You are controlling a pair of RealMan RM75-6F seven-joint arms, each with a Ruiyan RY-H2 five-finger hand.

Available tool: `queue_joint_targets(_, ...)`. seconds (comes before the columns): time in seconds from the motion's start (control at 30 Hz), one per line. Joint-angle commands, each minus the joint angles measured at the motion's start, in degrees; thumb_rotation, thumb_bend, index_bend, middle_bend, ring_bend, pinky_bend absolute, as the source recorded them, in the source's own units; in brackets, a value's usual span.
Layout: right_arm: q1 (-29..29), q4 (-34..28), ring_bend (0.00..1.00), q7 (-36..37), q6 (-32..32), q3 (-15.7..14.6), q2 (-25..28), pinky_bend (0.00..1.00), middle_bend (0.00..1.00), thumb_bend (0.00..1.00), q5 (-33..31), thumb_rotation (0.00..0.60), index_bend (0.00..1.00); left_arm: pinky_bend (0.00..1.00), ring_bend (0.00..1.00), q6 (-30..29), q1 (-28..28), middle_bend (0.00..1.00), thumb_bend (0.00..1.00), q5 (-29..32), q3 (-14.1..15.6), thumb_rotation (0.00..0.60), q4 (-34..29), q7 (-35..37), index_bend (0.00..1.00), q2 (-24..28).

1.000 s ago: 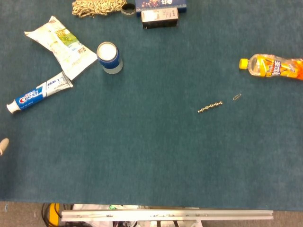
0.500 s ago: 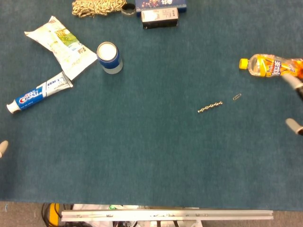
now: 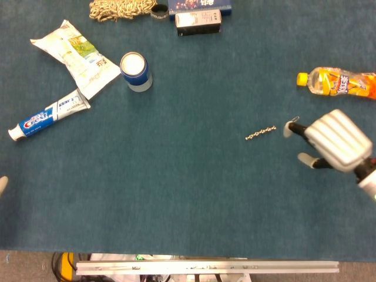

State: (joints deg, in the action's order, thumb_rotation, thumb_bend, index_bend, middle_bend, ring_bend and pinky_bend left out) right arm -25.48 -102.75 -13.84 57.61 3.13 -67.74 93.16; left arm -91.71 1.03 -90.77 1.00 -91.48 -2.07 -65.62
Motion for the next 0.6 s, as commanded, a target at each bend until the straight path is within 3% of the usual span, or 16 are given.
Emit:
queue_joint_targets(0.03, -1.95, 1.25, 0.99, -3.01, -2.82, 1.00, -2.41, 1.00, 0.96, 0.22, -2.80, 0.600, 0.46, 0.00, 0.00, -0.10, 0.10, 0.00, 0.17, -0.04, 0.02, 0.600, 0.00, 0.05, 0.00, 0.00)
queue_joint_targets(0.6, -9.24, 9.25, 1.00, -10.38, -10.70, 2.64, -12.39, 1.00, 0.96, 0.25, -14.41, 0.600, 0.48, 0.00, 0.00, 0.25, 0.19, 0.00, 0.17, 0.26, -0.15, 0.600, 0.31, 0.23, 0.00, -0.13)
